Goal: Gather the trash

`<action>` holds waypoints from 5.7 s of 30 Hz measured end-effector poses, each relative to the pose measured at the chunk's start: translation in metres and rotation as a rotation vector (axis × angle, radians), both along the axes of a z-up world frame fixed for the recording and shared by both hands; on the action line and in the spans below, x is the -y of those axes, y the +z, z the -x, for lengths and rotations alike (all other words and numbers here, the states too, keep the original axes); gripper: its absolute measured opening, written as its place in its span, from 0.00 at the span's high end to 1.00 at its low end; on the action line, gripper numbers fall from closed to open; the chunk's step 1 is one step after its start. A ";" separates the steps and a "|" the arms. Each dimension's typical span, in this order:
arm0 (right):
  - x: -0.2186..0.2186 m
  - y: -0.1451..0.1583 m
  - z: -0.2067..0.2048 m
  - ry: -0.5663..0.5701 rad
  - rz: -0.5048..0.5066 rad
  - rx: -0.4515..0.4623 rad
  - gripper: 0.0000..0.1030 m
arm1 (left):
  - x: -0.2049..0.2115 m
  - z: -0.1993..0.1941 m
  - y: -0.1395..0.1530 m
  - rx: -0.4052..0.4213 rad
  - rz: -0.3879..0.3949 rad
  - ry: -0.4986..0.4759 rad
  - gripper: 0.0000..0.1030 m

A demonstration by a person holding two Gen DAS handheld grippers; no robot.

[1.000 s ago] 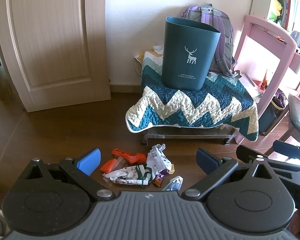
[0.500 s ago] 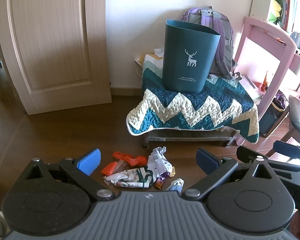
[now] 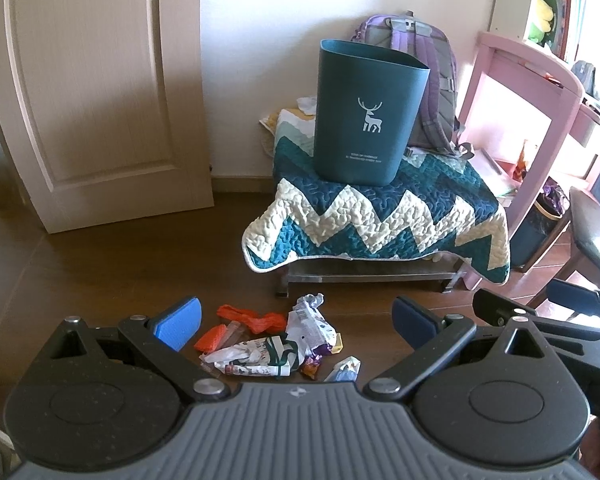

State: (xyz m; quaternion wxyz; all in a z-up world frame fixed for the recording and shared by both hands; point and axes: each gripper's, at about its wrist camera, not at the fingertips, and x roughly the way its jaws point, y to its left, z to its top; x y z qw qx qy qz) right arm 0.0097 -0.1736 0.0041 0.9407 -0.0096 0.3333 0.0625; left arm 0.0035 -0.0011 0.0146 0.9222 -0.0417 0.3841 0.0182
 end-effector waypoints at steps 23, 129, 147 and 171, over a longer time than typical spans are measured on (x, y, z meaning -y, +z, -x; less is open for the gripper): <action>-0.017 -0.025 -0.034 0.035 0.062 -0.024 0.22 | 0.003 -0.006 -0.016 -0.015 0.005 0.002 0.01; -0.072 -0.229 -0.280 0.367 0.142 -0.418 0.87 | -0.081 -0.304 -0.337 -0.492 -0.071 -0.286 0.86; -0.037 -0.014 -0.221 0.364 0.101 0.006 0.87 | -0.042 -0.250 -0.066 -0.103 -0.005 -0.239 0.85; -0.002 0.153 -0.349 0.235 -0.067 0.398 0.87 | 0.013 -0.340 0.161 0.330 0.222 -0.195 0.85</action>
